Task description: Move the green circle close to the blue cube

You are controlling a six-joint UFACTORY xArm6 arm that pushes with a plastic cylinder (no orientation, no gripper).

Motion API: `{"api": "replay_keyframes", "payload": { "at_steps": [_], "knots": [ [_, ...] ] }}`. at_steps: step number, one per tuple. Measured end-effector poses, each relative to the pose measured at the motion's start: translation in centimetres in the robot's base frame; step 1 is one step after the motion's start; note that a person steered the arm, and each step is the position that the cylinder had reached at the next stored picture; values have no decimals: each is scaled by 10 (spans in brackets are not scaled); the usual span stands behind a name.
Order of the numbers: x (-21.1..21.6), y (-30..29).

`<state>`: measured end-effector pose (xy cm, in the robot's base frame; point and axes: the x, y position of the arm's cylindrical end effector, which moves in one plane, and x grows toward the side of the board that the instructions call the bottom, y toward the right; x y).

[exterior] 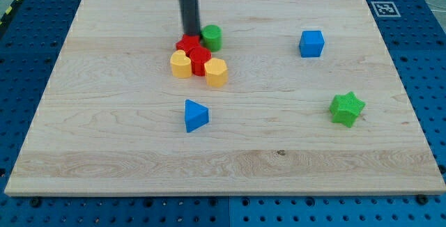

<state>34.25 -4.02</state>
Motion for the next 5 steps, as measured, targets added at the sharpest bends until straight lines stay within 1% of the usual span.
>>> {"api": "replay_keyframes", "payload": {
  "at_steps": [1,2,5],
  "knots": [
    [11,47],
    [24,64],
    [27,129]
  ]
}}
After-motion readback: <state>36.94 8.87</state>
